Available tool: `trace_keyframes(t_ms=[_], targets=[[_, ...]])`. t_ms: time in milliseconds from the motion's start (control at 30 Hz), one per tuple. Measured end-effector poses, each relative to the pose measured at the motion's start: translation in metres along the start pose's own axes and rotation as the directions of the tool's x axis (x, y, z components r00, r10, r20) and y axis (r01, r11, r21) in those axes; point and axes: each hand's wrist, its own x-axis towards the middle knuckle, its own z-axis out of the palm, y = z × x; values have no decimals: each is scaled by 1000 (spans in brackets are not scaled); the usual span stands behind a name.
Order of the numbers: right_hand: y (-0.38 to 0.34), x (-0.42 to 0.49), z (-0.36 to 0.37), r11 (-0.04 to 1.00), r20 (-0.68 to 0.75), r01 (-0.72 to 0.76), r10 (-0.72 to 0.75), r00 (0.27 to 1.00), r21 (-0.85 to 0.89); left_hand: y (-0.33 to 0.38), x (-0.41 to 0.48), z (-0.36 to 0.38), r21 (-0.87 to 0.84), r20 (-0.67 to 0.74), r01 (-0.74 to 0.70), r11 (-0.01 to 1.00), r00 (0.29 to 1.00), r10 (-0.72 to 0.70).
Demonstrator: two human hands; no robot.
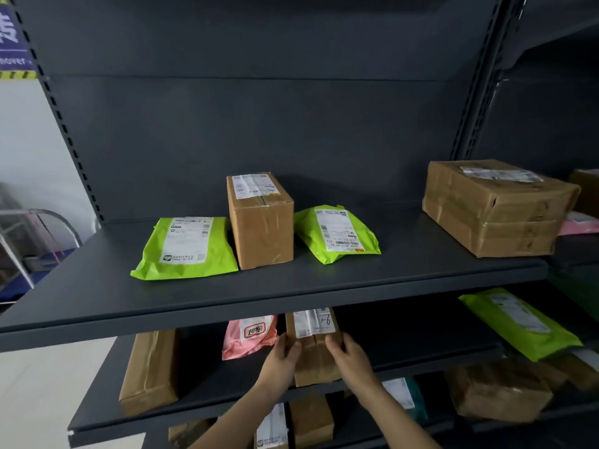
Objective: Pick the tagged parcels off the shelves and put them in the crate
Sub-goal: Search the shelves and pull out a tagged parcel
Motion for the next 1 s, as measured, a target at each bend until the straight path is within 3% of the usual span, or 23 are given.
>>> trace_keyframes(t_ms=[233, 467, 567, 633, 733, 833, 1000], targets=[[52, -48, -47, 979, -98, -27, 48, 994, 204, -12, -42, 57, 0, -20, -112, 994, 994, 112], [88, -76, -92, 984, -133, 26, -2, 991, 177, -14, -72, 115, 8, 21, -141, 990, 990, 141], [88, -75, -100, 995, -155, 75, -64, 986, 63, -9, -72, 129, -23, 11, -136, 990, 991, 136], [88, -74, -99, 982, -186, 157, -175, 967, -108, -6, -70, 135, -51, 5, -113, 992, 994, 113], [90, -70, -90, 862, -154, 275, -369, 917, -426, -4, -65, 140, -109, -18, -70, 992, 997, 69], [84, -62, -82, 786, -137, 205, -344, 929, -584, -2, -58, 134, -134, -15, -44, 990, 999, 42], [62, -35, -78, 782, -222, 108, -302, 927, -613, -8, -40, 108, 12, -52, -34, 999, 998, 35]])
